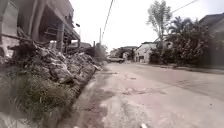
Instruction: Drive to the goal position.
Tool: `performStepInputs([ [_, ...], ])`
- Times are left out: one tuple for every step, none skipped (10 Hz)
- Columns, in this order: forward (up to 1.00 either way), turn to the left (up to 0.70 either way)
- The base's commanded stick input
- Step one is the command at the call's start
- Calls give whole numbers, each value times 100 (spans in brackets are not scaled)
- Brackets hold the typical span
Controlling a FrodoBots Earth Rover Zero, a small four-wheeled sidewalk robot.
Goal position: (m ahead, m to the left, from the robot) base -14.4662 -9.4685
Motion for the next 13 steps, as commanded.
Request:
performStepInputs([
  [4, 0],
  [4, 0],
  [5, 0],
  [4, 0],
  [5, 0],
  [5, 0],
  [4, 0],
  [5, 0],
  [4, 0],
  [4, 0],
  [5, 0],
  [4, 0],
  [5, 0],
])
